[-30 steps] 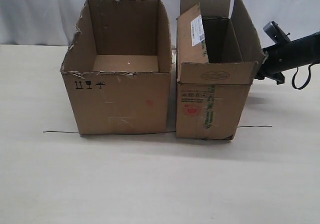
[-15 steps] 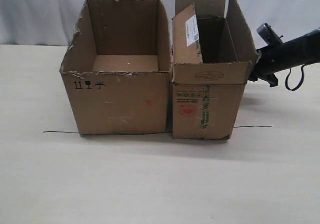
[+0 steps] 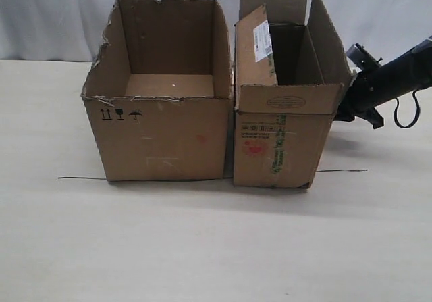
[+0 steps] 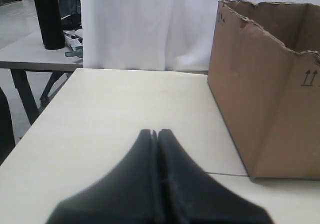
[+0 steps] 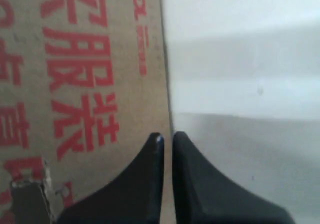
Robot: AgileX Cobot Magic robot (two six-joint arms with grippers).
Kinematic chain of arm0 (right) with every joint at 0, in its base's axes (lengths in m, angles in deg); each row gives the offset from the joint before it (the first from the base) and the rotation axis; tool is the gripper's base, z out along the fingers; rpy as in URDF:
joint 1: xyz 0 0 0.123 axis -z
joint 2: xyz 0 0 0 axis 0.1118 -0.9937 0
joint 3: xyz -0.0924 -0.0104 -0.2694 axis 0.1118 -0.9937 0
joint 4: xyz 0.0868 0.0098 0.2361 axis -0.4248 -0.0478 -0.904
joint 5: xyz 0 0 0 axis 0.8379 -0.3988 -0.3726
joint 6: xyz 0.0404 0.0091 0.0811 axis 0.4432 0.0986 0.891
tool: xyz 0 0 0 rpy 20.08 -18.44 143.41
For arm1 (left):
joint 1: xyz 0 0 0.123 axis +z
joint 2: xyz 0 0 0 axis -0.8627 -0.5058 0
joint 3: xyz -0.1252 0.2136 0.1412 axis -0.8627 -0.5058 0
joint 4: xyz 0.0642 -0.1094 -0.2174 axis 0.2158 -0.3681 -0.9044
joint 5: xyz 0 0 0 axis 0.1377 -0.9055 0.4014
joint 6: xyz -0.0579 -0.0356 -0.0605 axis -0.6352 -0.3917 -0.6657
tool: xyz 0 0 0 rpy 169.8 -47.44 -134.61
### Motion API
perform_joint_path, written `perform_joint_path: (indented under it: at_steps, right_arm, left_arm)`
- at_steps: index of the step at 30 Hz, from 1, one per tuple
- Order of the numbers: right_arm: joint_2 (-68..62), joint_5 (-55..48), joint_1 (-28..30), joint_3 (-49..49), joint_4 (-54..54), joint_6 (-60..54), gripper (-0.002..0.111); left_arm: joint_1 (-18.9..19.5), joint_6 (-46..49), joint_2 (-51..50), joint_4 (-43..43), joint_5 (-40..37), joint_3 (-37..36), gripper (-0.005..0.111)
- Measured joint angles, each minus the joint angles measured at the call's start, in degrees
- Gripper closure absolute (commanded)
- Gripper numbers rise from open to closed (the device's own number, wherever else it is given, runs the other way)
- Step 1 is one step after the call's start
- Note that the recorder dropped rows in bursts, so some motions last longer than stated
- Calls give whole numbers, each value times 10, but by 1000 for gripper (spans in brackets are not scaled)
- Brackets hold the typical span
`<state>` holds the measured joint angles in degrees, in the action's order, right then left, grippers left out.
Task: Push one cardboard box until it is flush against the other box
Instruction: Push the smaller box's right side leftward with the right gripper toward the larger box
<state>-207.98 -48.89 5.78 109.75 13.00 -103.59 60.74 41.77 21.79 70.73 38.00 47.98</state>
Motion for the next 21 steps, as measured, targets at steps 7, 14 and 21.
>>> perform_joint_path:
  at_steps: [7, 14, 21]
  right_arm:
    - [-9, -53, 0, 0, 8, 6, 103]
    - [-31, -62, -14, 1, 10, 6, 103]
    - [-36, -13, -32, 1, 10, 12, 103]
  left_arm:
    - [0, 0, 0, 0, 0, 0, 107]
    - [0, 0, 0, 0, 0, 0, 107]
    - [0, 0, 0, 0, 0, 0, 107]
